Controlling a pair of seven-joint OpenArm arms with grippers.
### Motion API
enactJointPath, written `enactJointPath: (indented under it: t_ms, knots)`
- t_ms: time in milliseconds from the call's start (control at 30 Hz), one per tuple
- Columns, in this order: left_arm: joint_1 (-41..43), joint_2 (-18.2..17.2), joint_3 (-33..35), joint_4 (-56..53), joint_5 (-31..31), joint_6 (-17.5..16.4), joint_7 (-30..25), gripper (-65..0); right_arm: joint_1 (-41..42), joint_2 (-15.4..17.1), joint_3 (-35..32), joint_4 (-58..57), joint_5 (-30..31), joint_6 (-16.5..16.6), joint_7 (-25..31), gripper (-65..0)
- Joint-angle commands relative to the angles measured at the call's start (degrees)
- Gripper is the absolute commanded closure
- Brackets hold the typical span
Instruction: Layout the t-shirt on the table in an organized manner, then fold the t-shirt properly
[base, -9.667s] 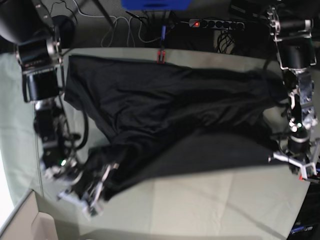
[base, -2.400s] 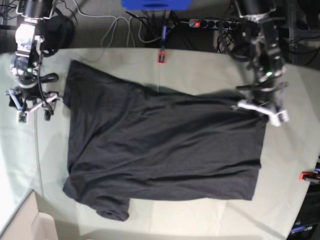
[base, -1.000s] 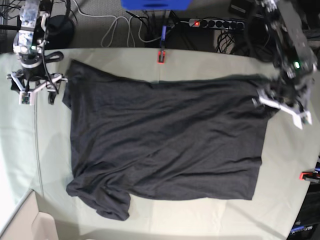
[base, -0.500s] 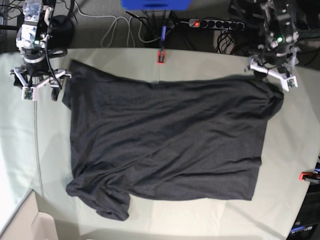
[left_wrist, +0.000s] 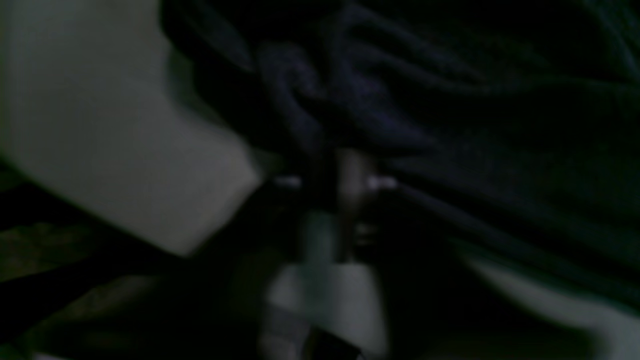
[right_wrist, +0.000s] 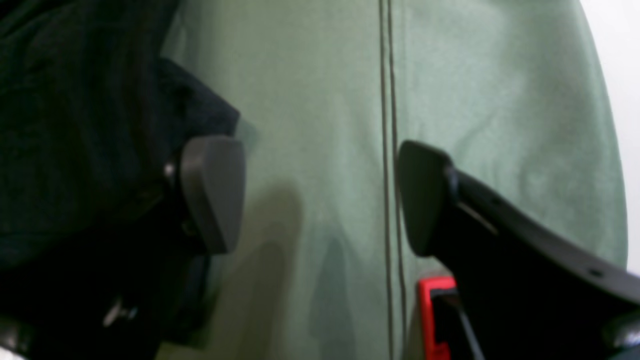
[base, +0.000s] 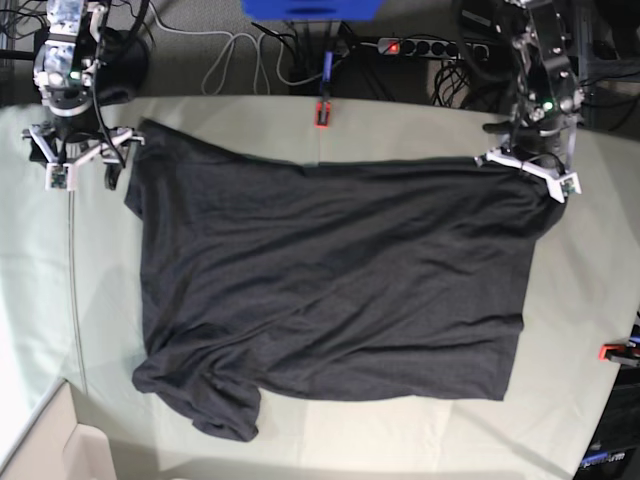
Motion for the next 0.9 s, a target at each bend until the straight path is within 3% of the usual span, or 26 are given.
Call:
enactJointPath:
  t_ms: [0,67,133,267,400,500,867]
  knots:
    - [-0.27,-0.41,-0.40,2.09,-0.01,0.12,-1.12,0.0,0.19,0.55,0.27,0.92,0.19,-0.22,1.34,-48.5]
    - [0.87,-0.50,-0.58,4.90,-0.01,0.12,-1.04,-3.1,0.19,0.55,0.27,1.18,0.19,-0.22,1.34,-48.5]
    - [3.86,-0.59,-0.49,10.00,-0.01,0.12,-1.04,0.0,0.19,0.55,0.27,1.18,0.19,-0.22,1.34,-48.5]
    - [10.72,-0.59,-0.49,21.34,0.43,0.21,-0.95,-0.8,0.37,0.55,0.27,1.18,0.19,-0.22,1.34,-48.5]
    - [15.38,-0.85,-0.67,28.90,0.43,0.29,7.32,-0.9,0.45,0.55,0.10,0.83,0.19,-0.22,1.34,-48.5]
    - [15.29,-0.94,-1.72,28.82,0.08,0.21,12.77,-0.8,0.54,0.55,0.01,0.83,0.19,-0.22,1.34,-48.4]
    - [5.53,-0.67,-2.42,19.06,-0.01,0.12,13.82,-3.3,0.19,0.38,-0.96,0.92,0.27,-0.22,1.34,-48.4]
